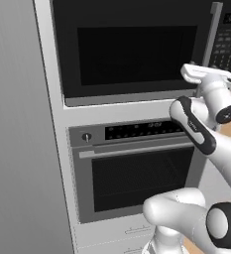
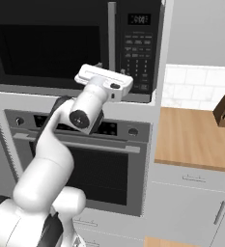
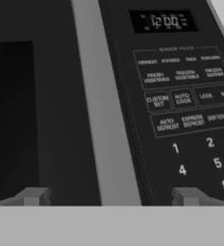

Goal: Open the microwave, place the bowl with waffle inside the microwave, then close the microwave door and turn it on.

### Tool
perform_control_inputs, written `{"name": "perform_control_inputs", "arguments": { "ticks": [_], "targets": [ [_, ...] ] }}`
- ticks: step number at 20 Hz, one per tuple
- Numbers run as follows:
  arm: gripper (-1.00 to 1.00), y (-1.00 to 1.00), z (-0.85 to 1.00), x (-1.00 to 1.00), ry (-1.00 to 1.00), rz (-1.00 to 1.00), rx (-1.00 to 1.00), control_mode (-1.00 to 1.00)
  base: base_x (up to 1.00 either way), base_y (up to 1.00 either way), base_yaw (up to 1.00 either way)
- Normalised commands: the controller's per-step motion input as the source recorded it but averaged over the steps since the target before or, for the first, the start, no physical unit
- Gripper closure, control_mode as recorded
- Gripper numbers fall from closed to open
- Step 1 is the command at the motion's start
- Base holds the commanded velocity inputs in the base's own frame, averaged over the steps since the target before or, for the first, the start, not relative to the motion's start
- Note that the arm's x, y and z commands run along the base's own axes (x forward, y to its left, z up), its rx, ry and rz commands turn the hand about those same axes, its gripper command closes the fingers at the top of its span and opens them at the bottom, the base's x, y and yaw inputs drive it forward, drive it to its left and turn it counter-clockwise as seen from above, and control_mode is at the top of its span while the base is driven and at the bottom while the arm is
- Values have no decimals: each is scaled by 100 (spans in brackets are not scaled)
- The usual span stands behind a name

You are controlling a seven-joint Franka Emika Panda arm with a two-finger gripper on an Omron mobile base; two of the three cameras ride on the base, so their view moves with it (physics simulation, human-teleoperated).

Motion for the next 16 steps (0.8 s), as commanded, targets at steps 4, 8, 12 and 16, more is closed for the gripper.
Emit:
{"name": "perform_control_inputs", "arguments": {
  "ticks": [4, 8, 12, 16],
  "targets": [
    [-100, 0, 3, -44, 0, 0, -1, -100, 0, 0, 0],
    [-100, -2, 3, -51, 0, 0, -1, -100, 0, 0, 0],
    [-100, -11, 3, -56, 0, 0, -1, -100, 0, 0, 0],
    [-100, -39, 5, -57, 0, 0, -2, -100, 0, 0, 0]
  ]
}}
